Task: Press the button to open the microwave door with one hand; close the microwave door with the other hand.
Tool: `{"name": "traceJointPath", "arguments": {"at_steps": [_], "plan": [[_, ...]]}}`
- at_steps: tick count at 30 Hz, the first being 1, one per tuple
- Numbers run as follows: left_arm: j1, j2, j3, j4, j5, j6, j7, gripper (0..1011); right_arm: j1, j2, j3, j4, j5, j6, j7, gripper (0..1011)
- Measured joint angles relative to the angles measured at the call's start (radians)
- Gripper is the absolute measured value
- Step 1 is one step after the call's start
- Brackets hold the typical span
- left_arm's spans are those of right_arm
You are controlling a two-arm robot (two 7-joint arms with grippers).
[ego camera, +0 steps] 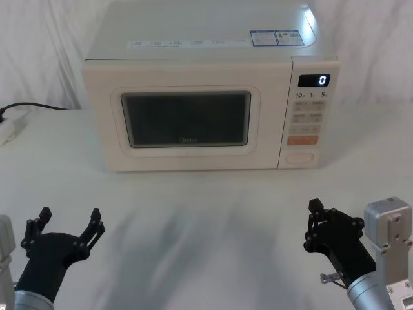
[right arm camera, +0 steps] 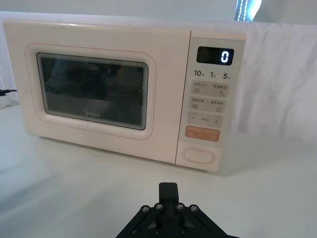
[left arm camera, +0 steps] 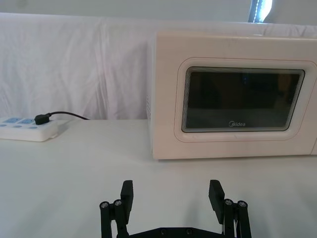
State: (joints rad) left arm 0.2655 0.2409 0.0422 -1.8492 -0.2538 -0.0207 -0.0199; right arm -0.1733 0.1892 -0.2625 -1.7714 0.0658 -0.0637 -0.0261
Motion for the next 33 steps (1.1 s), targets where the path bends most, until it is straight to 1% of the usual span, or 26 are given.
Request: {"name": "traceJointPath", "arguments": {"at_steps": [8, 16, 19, 22, 23, 25, 28, 33], "plan": [[0.000, 0.000, 0.000, 0.000, 0.000, 0.000, 0.000, 1001, 0.001, -0.002, 0.002, 0.000, 0.000, 0.001, 0.002, 0], [0.000, 0.000, 0.000, 0.000, 0.000, 0.000, 0.000, 1001, 0.039, -0.042, 0.036, 0.044, 0.034, 0.032, 0.035, 0], [0.000, 0.000, 0.000, 0.000, 0.000, 0.000, 0.000, 1001, 0.072, -0.055, 0.046, 0.073, 0.039, 0.059, 0.052, 0], [0.000, 0.000, 0.000, 0.000, 0.000, 0.000, 0.000, 1001, 0.102, -0.064, 0.052, 0.102, 0.040, 0.073, 0.067, 0], [0.000, 0.000, 0.000, 0.000, 0.000, 0.000, 0.000, 1001, 0.102, -0.064, 0.052, 0.102, 0.040, 0.073, 0.067, 0], [0.000, 0.000, 0.000, 0.000, 0.000, 0.000, 0.000, 1001, 0.132, -0.076, 0.059, 0.136, 0.045, 0.077, 0.087, 0], [0.000, 0.000, 0.000, 0.000, 0.000, 0.000, 0.000, 1001, 0.155, -0.084, 0.063, 0.165, 0.046, 0.077, 0.101, 0], [0.000, 0.000, 0.000, 0.000, 0.000, 0.000, 0.000, 1001, 0.209, -0.098, 0.069, 0.235, 0.041, 0.071, 0.123, 0]]}}
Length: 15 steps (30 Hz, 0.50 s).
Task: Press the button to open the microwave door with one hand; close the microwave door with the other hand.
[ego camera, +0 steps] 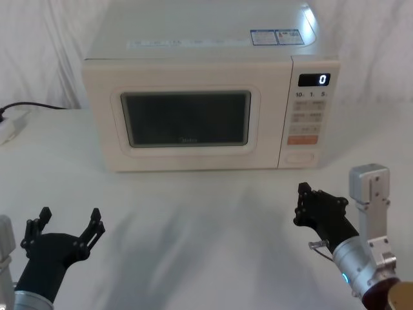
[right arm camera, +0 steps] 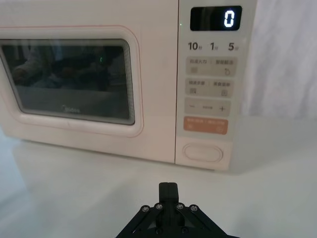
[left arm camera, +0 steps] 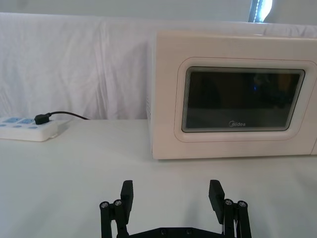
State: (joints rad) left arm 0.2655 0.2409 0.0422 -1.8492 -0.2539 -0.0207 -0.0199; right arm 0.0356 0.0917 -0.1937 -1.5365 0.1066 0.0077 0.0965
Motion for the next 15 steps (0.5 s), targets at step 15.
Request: {"name": "traceJointPath", "arguments": {"at_steps": [15], "plan": [[0.000, 0.000, 0.000, 0.000, 0.000, 0.000, 0.000, 1001, 0.132, -0.021, 0.017, 0.170, -0.033, -0.043, 0.018, 0]]}}
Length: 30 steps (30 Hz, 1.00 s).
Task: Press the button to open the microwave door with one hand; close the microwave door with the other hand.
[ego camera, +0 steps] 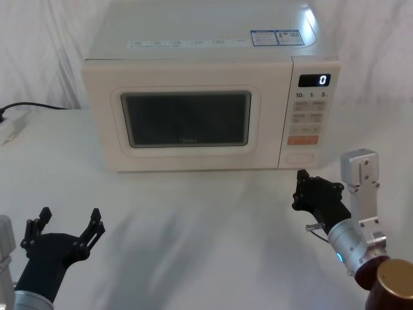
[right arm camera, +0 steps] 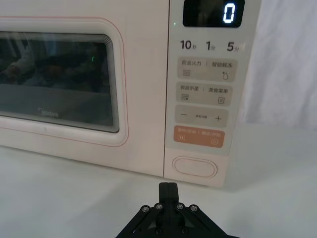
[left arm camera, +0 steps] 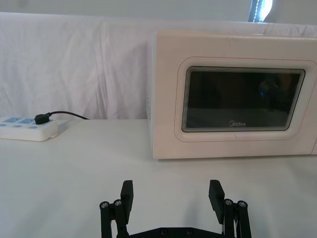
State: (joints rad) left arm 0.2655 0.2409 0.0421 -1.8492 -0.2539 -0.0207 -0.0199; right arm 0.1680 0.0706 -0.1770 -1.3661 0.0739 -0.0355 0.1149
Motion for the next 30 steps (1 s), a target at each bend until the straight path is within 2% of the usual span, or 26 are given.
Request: {"name": "traceJointPath", "arguments": {"at_steps": [18, 30], "plan": [[0.000, 0.000, 0.000, 0.000, 0.000, 0.000, 0.000, 1001, 0.114, -0.017, 0.013, 0.165, -0.025, -0.021, -0.001, 0], [0.000, 0.000, 0.000, 0.000, 0.000, 0.000, 0.000, 1001, 0.195, -0.037, 0.024, 0.301, -0.041, -0.070, -0.014, 0]]}}
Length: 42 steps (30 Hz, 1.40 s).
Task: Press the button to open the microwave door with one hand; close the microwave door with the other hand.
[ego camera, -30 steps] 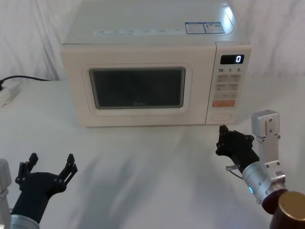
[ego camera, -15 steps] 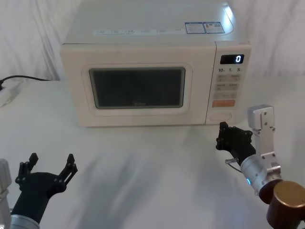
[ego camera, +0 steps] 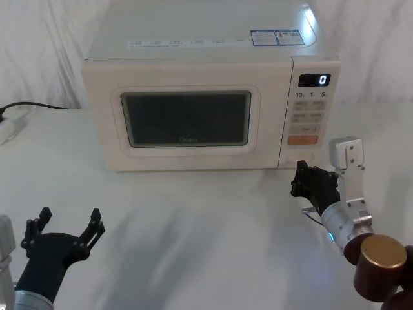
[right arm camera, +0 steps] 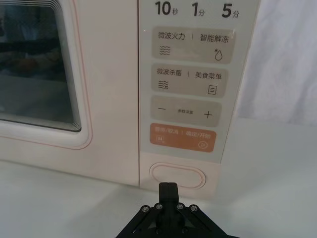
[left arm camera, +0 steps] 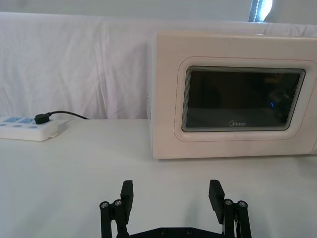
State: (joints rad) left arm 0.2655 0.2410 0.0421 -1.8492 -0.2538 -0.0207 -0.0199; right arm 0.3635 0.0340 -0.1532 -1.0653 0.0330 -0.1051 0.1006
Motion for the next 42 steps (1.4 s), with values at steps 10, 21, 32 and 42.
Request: {"name": "traceJointPath", "arguments": {"at_steps": [10, 21, 32, 42], "plan": [[0.000, 0.000, 0.000, 0.000, 0.000, 0.000, 0.000, 1001, 0.055, -0.014, 0.014, 0.098, 0.000, -0.040, 0.001, 0], [0.000, 0.000, 0.000, 0.000, 0.000, 0.000, 0.000, 1001, 0.099, -0.022, 0.026, 0.176, 0.002, -0.077, 0.009, 0], [0.000, 0.000, 0.000, 0.000, 0.000, 0.000, 0.000, 1001, 0.128, -0.022, 0.034, 0.213, 0.001, -0.092, 0.014, 0], [0.000, 0.000, 0.000, 0.000, 0.000, 0.000, 0.000, 1001, 0.132, -0.019, 0.040, 0.216, -0.001, -0.092, 0.015, 0]]}}
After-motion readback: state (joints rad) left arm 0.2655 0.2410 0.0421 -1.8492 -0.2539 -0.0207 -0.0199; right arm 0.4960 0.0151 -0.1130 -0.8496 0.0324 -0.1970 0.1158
